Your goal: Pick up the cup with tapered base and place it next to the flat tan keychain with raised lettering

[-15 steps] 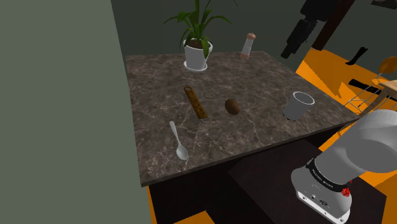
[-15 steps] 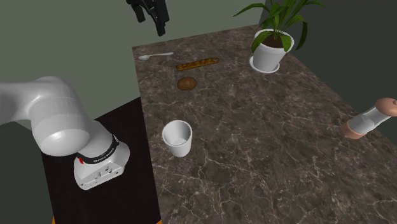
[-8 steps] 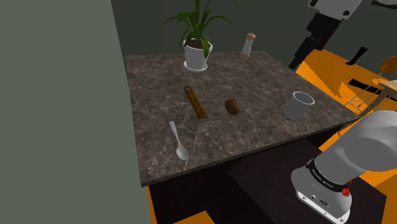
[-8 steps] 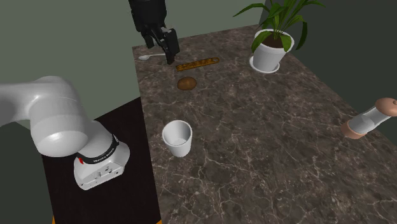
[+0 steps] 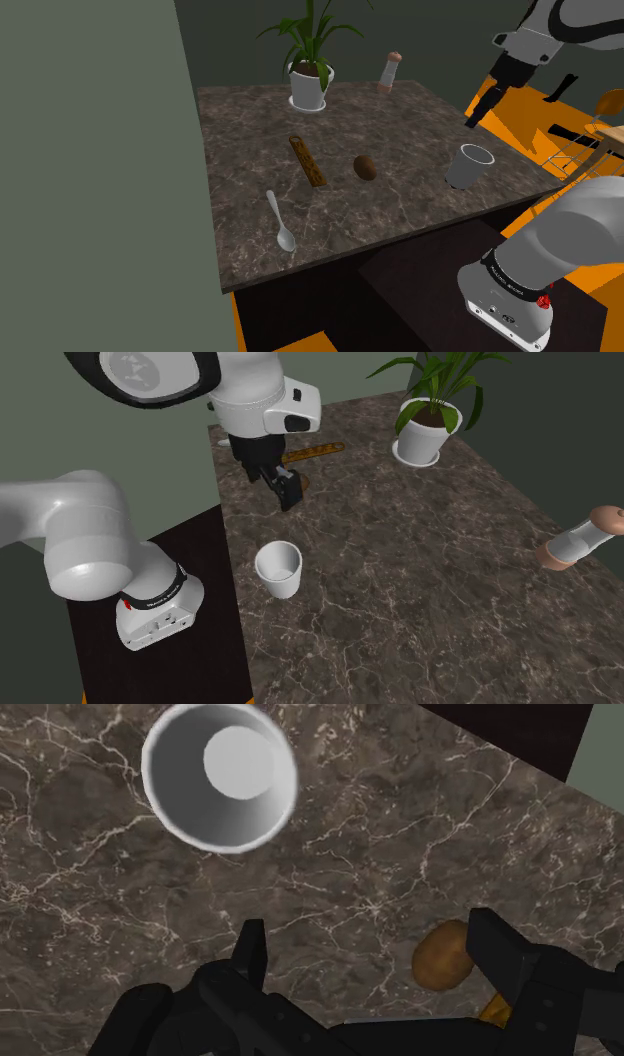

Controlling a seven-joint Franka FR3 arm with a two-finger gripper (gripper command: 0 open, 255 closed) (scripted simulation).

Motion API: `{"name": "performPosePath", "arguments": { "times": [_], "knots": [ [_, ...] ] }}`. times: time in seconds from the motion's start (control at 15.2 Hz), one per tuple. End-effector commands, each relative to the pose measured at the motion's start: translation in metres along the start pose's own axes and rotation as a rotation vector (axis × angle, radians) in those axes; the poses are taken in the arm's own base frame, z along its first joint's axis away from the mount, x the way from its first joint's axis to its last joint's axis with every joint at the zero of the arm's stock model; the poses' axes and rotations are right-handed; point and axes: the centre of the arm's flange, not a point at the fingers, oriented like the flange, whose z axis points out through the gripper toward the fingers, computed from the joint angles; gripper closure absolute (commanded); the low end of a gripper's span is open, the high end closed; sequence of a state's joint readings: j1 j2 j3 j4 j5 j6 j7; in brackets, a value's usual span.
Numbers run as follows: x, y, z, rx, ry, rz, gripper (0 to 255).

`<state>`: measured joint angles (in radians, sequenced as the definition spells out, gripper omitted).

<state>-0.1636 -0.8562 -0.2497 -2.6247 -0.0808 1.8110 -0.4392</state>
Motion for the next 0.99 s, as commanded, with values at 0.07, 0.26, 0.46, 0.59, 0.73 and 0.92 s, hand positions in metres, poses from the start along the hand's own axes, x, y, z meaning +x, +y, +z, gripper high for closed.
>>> {"name": "performPosePath", "arguments": {
  "times": [0.07, 0.26, 0.46, 0.59, 0.73, 0.92],
  "knots": [
    [-0.017, 0.031, 0.021, 0.002, 0.0, 0.004, 0],
    [-0.031, 0.062, 0.04, 0.004, -0.001, 0.01, 0],
    [-0.046, 0.094, 0.06, 0.006, -0.002, 0.016, 0],
    [-0.057, 0.115, 0.073, 0.008, -0.003, 0.02, 0],
    [-0.059, 0.12, 0.082, 0.008, -0.003, 0.021, 0],
    [-0.059, 0.12, 0.098, 0.008, -0.003, 0.021, 0]
  ]
}}
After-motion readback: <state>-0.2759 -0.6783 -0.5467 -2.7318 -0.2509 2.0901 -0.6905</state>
